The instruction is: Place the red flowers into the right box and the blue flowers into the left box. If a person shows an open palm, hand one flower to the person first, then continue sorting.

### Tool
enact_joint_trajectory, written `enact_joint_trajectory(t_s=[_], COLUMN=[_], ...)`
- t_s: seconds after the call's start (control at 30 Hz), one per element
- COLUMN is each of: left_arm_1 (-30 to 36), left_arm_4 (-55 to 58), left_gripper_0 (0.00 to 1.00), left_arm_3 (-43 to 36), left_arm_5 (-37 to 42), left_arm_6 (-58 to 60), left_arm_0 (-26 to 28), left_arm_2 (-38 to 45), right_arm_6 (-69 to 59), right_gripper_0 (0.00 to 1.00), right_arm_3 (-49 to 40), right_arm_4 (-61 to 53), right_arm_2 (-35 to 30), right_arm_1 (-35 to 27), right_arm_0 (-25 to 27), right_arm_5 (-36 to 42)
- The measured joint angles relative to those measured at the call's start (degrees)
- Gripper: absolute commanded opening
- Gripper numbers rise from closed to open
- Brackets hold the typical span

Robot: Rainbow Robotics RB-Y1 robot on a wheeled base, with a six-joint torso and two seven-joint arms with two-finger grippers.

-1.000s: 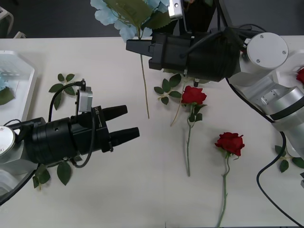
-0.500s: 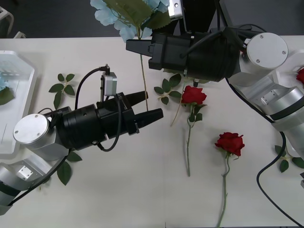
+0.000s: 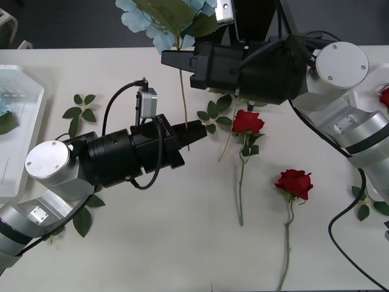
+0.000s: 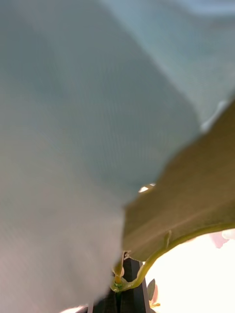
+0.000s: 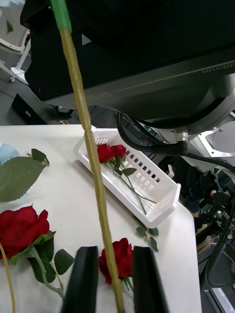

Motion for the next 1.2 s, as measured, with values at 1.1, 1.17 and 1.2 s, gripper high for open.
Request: enact_joint_trajectory(t_s=[1.1,1.17,1.2], left_arm_1=[12.48,14.02,14.8], left_arm_4=[6.14,3.78,2.81], left_gripper_0=[0.0,0.0,0.0], left_arm_3=[0.23,0.23,0.24], left_arm_5=[0.07,1.17,1.98], left_arm_6=[0.0,0.01,0.05], left_arm_0=[1.49,3.19,4.3], left_arm_2=[9.54,14.25,16.83], right_arm_6=[0.0,0.0,-0.01], right_gripper_0=[1.0,1.0,1.0], right_arm_3=[0.0,0.0,0.0], right_arm_4=[-0.93,-0.93,-0.92], right_arm_2=[0.04,0.04,0.04], right_arm_1=[-0.01,-0.07,-0.17], right_arm_0=[-0.02,-0.02,-0.03], right_arm_5=[-1.49,-1.45,-1.25])
